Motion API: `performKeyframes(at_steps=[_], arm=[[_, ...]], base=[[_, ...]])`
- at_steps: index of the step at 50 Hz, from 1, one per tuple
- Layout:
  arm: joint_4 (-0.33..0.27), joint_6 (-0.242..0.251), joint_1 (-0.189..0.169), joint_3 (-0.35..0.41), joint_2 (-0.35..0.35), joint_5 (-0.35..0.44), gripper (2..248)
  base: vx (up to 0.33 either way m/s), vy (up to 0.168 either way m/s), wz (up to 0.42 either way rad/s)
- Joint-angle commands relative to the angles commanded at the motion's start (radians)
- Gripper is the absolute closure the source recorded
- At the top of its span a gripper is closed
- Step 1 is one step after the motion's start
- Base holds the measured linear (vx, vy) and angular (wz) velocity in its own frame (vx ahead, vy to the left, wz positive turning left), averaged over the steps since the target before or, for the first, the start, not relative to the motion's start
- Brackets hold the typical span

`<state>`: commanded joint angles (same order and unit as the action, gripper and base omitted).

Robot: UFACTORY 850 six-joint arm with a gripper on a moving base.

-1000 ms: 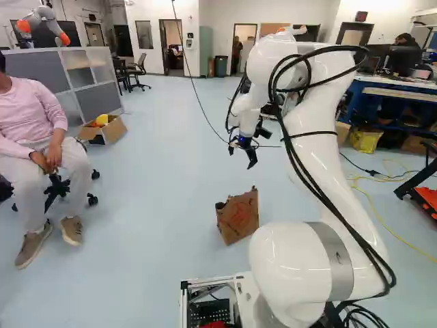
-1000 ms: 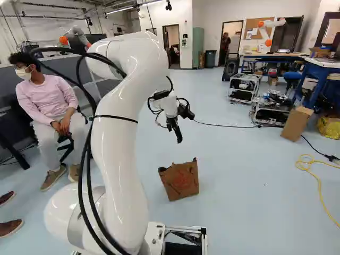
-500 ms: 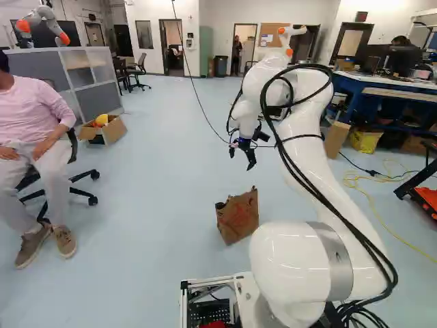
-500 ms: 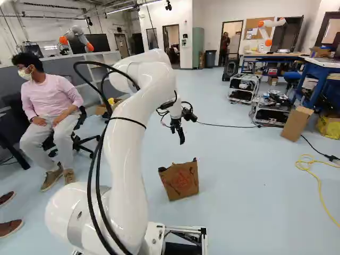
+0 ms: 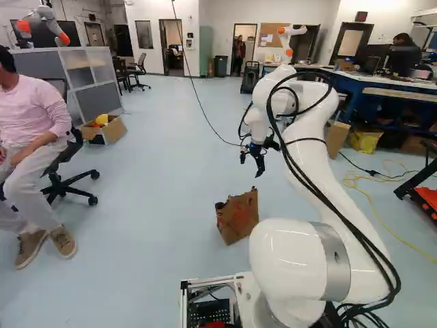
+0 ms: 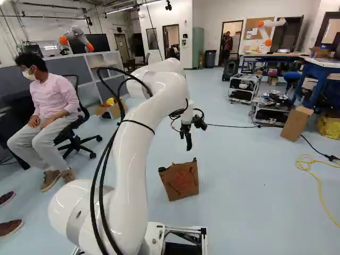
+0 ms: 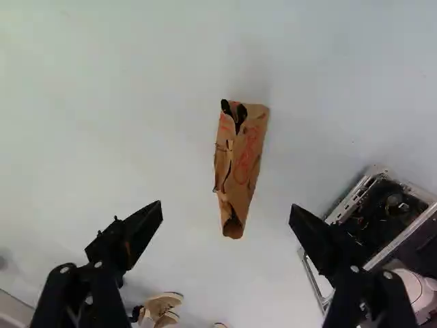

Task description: Pick up the grocery bag from the ground

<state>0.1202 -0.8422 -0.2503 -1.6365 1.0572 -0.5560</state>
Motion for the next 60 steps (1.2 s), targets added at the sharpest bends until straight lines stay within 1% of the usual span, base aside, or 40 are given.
performKeyframes(at_steps=[24, 41, 60], arm=[[0.0, 0.0, -0.005, -0.096, 0.147, 0.0, 3], [0.0, 0.0, -0.005, -0.184, 0.26, 0.024, 3], [0.0, 0.0, -0.006, -0.293, 0.387, 0.026, 3]], base=[[0.0, 0.0, 0.0], [0.0, 0.0, 0.0], [0.0, 0.0, 0.0]])
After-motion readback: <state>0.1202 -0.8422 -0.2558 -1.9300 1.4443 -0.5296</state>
